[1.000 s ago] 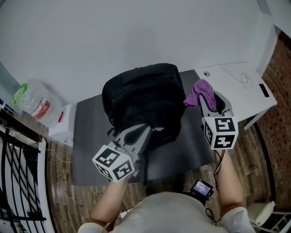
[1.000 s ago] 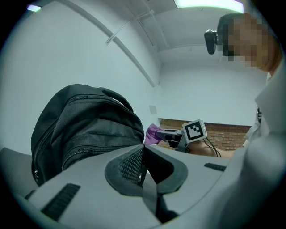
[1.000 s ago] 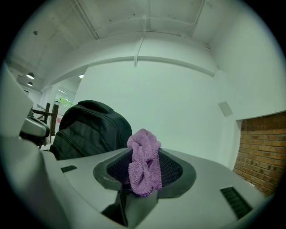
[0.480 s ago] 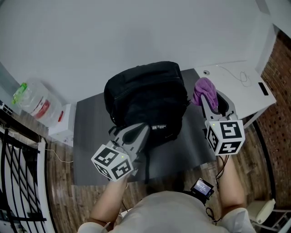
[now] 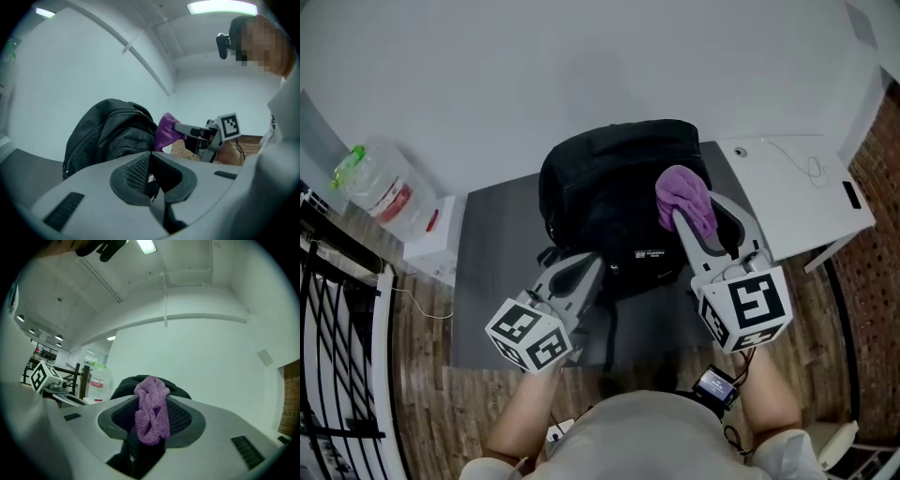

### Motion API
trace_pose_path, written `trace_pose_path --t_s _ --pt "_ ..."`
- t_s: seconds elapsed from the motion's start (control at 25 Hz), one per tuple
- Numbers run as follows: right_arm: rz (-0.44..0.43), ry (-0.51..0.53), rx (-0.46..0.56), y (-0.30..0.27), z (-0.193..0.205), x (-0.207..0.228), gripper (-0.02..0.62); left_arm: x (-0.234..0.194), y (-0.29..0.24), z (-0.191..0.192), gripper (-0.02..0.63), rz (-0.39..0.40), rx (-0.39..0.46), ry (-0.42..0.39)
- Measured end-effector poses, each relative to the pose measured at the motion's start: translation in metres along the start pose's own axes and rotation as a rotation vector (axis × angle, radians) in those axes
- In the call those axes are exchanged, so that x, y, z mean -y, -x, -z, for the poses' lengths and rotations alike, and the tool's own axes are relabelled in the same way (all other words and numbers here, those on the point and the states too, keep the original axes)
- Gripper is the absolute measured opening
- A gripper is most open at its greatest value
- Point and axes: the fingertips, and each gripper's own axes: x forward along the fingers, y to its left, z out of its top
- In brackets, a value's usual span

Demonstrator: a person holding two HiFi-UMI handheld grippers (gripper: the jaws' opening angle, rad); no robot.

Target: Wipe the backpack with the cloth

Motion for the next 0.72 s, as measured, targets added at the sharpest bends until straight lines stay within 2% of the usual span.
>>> trace_pose_path --t_s 0.2,0.44,0.56,0.72 --pt "-0.155 -0.038 0.000 -0.018 -0.005 -0.066 0.164 -0.016 0.025 0.002 0.006 -0.050 0.017 0.022" --pt "-0.300 -0.167 -0.035 -0.039 0.004 -0.125 0.164 -0.032 0.052 0.010 0.006 -0.101 0.022 0.054" --pt "-0.328 -0.171 -0.075 -0.052 0.019 -0.142 0.164 -0.038 0.059 0.015 0.006 -0.125 0.015 0.064" --pt "-0.298 -0.157 -0.138 -0.061 0.045 -0.136 0.164 -0.036 0.058 0.018 0.006 -0.116 0.009 0.059"
